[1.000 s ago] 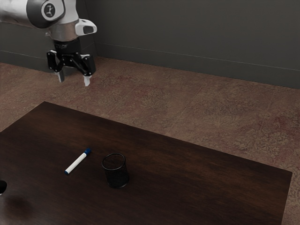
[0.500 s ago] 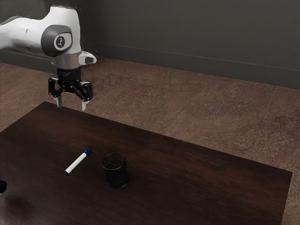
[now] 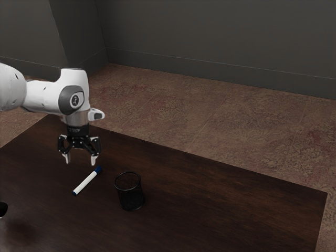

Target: Put the marker into the pen holder.

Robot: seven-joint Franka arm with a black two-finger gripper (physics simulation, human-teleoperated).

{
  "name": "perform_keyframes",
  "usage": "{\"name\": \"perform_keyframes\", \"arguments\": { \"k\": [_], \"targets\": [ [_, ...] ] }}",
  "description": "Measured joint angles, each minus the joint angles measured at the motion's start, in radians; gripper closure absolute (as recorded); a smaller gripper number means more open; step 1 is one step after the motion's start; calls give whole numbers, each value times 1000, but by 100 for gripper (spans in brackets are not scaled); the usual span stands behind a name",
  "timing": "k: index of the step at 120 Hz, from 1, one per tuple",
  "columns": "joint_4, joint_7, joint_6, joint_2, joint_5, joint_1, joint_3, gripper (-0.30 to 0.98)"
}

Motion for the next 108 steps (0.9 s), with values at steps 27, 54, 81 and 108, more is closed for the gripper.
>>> {"name": "perform_keyframes", "arguments": {
  "k": [27,54,81,108],
  "targets": [
    [-107,60,95,12,-48,0,-7,0],
    [-21,142,128,113,-57,2,-5,1],
    [11,214,157,144,-58,2,-2,1],
    [20,269,168,145,-67,2,-1,7]
  ]
}}
